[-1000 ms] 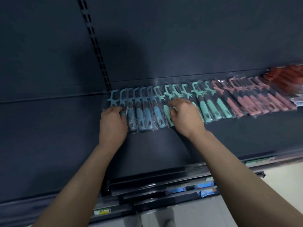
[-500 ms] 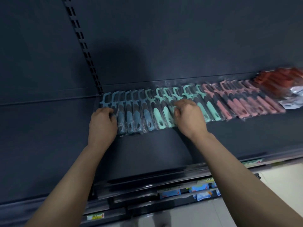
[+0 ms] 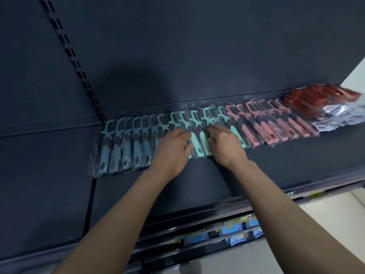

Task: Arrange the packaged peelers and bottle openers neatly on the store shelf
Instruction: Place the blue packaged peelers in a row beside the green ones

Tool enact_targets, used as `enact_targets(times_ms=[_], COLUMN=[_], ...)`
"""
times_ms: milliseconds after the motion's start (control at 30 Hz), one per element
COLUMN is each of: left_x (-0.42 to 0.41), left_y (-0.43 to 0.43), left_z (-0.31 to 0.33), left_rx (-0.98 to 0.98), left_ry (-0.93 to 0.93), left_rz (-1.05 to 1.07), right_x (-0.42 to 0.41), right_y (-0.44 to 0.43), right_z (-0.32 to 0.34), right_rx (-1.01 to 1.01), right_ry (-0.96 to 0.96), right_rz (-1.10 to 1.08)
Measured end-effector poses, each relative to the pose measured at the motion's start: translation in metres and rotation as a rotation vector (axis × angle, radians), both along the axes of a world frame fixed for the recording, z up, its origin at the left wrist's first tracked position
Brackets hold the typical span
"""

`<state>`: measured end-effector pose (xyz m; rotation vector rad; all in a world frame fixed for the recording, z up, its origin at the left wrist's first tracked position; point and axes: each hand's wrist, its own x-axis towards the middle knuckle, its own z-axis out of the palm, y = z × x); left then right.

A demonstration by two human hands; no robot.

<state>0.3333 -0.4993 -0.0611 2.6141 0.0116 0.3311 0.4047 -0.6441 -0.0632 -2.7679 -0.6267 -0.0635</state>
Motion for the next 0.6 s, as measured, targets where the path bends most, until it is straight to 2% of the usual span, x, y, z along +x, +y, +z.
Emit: enact_targets(times_ms=[100, 267, 600], left_x=[0.015, 0.028, 0.035], left_y=[-0.017, -0.03, -0.042], left_z=[-0.003, -0.004, -0.008], left_rx=[0.108, 0.232, 0.011], left_ry=[0.05, 0.166, 0.248], left_rz=[-0.046, -0.111, -0.093], right_x=[0.004, 0.009, 0.018], right_y=[-0.009, -0.02, -0.029], right_z=[-0.002, 0.003, 0.002], right_rx=[-0.064, -0.056, -0.003], right_ry=[0.051, 0.133, 0.147], right_rz=[0.036, 0.08, 0.154])
